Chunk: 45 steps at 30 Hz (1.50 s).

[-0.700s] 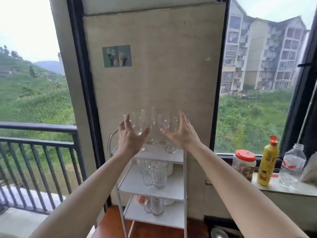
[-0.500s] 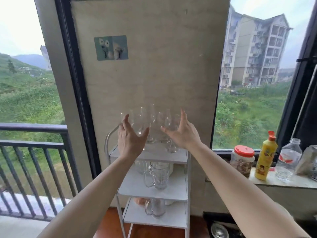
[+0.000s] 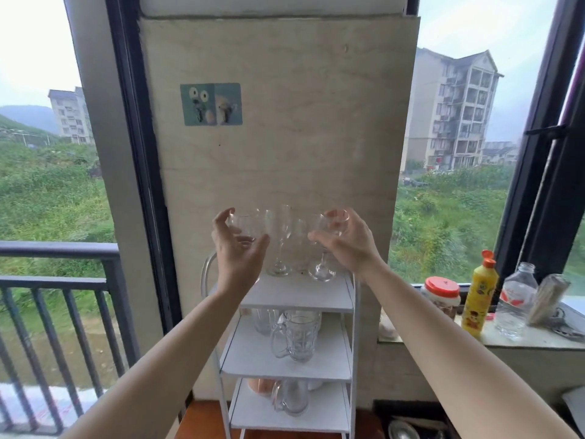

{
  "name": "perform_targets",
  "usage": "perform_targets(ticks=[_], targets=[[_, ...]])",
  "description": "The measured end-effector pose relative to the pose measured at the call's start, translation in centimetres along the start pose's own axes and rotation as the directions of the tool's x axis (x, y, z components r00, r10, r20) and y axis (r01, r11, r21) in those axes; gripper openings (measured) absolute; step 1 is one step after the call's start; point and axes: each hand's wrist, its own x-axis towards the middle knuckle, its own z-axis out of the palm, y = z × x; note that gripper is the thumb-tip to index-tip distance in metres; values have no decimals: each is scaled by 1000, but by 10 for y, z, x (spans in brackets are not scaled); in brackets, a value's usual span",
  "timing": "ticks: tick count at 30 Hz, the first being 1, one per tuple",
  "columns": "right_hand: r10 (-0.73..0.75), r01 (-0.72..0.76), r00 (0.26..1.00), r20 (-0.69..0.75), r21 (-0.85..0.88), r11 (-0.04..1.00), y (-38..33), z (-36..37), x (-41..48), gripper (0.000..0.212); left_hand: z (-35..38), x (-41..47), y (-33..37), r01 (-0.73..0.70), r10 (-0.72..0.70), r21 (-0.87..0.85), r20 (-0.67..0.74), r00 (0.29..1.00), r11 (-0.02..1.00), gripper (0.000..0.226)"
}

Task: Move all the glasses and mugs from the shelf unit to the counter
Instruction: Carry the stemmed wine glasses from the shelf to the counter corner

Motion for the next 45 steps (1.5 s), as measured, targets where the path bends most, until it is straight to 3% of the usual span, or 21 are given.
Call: perform_targets(ticks=[5, 10, 15, 18, 21, 28, 38, 45], targets=[[-96, 108, 992, -77, 172, 979, -41, -39, -16, 44, 3, 3, 46, -76, 85, -214, 33, 996, 974, 59], [-140, 187, 954, -265, 161, 969, -49, -103, -64, 42, 36, -34, 82, -120, 181, -369, 136, 974, 922, 53], [32, -6, 894, -448, 58, 998, 18, -169, -166, 52, 96, -131, 80, -19, 257, -539, 369, 893, 842, 53], [165, -199, 800, -576, 3, 980, 48, -211, -242, 51, 140, -206, 78, 148, 230, -552, 556, 799, 821, 56], [203, -306, 689, -695, -25, 952, 53, -256, -317, 46, 178, -275, 92, 339, 179, -544, 691, 701, 768, 61], [159, -427, 420, -894, -40, 903, -5, -371, -487, 54, 231, -439, 166, 496, 259, -483, 852, 454, 721, 58], [-8, -481, 96, -995, -53, 875, -71, -539, -737, 45, 285, -702, 358, 632, 482, -457, 864, 148, 626, 56], [-39, -518, -39, -998, -14, 855, -97, -643, -848, 46, 317, -837, 457, 656, 554, -432, 832, 25, 619, 58]])
